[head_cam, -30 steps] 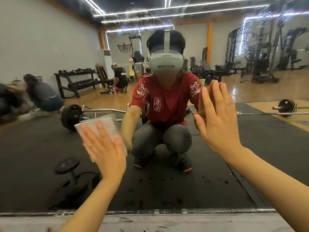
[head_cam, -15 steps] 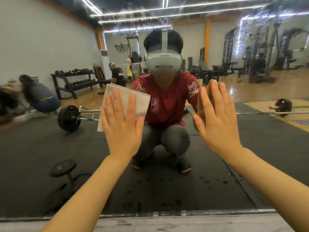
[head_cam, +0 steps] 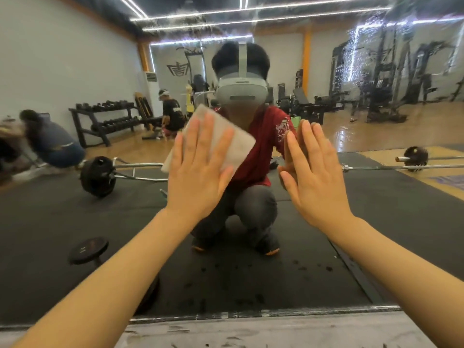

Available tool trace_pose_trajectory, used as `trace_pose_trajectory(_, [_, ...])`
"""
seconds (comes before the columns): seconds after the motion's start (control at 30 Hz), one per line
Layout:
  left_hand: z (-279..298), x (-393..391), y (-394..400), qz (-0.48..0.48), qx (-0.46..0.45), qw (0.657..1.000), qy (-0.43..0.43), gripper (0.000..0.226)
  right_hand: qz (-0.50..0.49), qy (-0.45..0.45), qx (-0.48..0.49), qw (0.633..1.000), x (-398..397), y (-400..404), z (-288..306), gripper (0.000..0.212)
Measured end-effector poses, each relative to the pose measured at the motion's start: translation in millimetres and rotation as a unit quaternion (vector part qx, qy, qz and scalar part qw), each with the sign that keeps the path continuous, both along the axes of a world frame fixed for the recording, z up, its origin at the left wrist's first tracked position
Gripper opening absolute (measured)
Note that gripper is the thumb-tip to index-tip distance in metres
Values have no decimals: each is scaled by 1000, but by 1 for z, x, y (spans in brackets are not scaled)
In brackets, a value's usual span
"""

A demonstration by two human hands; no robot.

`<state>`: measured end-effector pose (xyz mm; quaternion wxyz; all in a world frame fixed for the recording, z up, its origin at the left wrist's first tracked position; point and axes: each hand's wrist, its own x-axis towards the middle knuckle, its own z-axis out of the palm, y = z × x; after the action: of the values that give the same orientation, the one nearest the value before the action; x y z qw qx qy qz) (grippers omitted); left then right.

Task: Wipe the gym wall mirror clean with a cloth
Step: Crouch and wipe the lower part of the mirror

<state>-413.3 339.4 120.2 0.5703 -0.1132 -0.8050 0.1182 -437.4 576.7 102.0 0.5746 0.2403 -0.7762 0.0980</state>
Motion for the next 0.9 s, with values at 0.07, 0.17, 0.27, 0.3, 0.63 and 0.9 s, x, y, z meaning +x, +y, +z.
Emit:
trace_pose_trajectory(0.07, [12,-6,12,7,8,1000,14,64,2,-2,13,1000,-1,3,0,62])
trace_pose_trajectory(0.17, [-13,-8,6,-11,-135,991,-2,63,6,-2,19,1000,-2,4,0,61])
trace_pose_trajectory(0.27, [-52,-4,-5,-47,-287,955,-52,65,12,-8,8,1000,-1,1,0,60])
trace_pose_trajectory(0.3, [-58,-3,-8,-46,-300,951,-59,63,13,-13,6,1000,-1,1,0,60])
trace_pose_trajectory(0.63, [24,-11,27,10,-112,993,16,63,71,-51,10,996,8,21,5,63])
trace_pose_trajectory(0.9, [-17,-9,14,-44,-278,959,-20,61,68,-44,10,997,16,23,-1,67])
